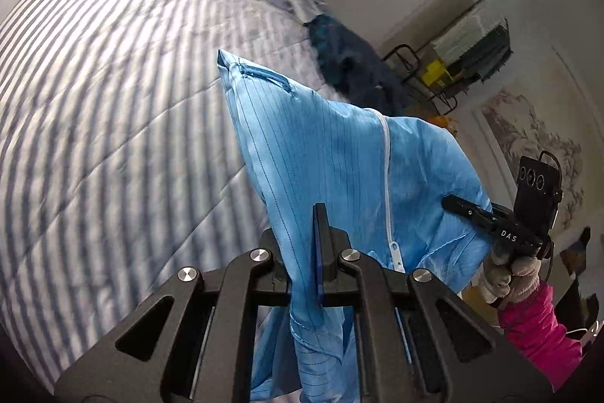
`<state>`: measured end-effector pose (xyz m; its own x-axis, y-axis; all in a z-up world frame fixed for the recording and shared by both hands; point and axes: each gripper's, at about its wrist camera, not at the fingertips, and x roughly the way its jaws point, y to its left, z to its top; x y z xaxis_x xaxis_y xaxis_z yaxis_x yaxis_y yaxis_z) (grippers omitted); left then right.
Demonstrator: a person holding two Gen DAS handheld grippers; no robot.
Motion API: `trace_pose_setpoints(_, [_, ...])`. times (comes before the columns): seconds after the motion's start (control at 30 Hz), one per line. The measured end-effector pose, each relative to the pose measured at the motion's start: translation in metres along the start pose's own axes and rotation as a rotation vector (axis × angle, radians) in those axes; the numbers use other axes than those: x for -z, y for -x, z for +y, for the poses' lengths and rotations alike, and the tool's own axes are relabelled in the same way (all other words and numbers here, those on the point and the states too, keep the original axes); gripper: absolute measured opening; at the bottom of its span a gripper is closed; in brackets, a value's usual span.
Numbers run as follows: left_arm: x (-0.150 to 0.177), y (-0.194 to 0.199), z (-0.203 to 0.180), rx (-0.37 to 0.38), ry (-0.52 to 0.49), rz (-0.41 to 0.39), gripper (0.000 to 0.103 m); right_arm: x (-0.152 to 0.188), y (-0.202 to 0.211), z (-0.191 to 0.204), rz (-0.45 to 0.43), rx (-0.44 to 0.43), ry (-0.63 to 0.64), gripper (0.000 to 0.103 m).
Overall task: Fold large clothes
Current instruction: 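Lift the coat bundle with both tools and carry it toward the pillows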
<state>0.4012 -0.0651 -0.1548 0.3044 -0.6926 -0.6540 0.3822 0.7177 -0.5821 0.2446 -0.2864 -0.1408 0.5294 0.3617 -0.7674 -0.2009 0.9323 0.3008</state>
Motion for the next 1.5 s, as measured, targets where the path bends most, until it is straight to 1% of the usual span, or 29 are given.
trace_pose_setpoints(0.03, [-0.005,-0.005,-0.004,0.004,-0.011,-0.001,0.005,-0.006,0.004,-0.008,-0.007,0.019,0.004,0.002])
trace_pose_setpoints(0.27, [-0.076,-0.06,-0.058,0.049,-0.106,-0.024,0.005,-0.052,0.026,-0.07,-0.065,0.121,-0.004,0.003])
trace_pose_setpoints(0.43, [-0.116,-0.096,-0.084,0.072,-0.154,-0.042,0.005,-0.083,0.035,-0.112,-0.102,0.184,-0.022,0.002])
trace_pose_setpoints(0.67, [-0.165,-0.142,-0.105,0.081,-0.189,-0.068,0.005,-0.124,0.033,-0.163,-0.135,0.248,-0.029,0.002])
trace_pose_setpoints(0.7, [-0.169,-0.145,-0.107,0.081,-0.192,-0.073,0.005,-0.13,0.033,-0.17,-0.14,0.259,-0.027,0.002])
trace_pose_setpoints(0.87, [-0.208,-0.175,-0.119,0.073,-0.214,-0.103,0.005,-0.16,0.029,-0.197,-0.172,0.326,-0.009,0.002])
trace_pose_setpoints(1.07, [-0.255,-0.214,-0.13,0.059,-0.23,-0.153,0.005,-0.203,0.014,-0.233,-0.221,0.389,0.004,0.002])
trace_pose_setpoints(1.23, [-0.282,-0.251,-0.127,0.043,-0.231,-0.183,0.005,-0.228,-0.012,-0.268,-0.252,0.424,-0.022,0.002])
trace_pose_setpoints(1.37, [-0.293,-0.282,-0.116,0.025,-0.209,-0.188,0.005,-0.239,-0.042,-0.293,-0.245,0.461,-0.037,0.002])
trace_pose_setpoints(1.5, [-0.298,-0.308,-0.103,-0.024,-0.202,-0.184,0.005,-0.245,-0.064,-0.312,-0.232,0.493,-0.05,0.003])
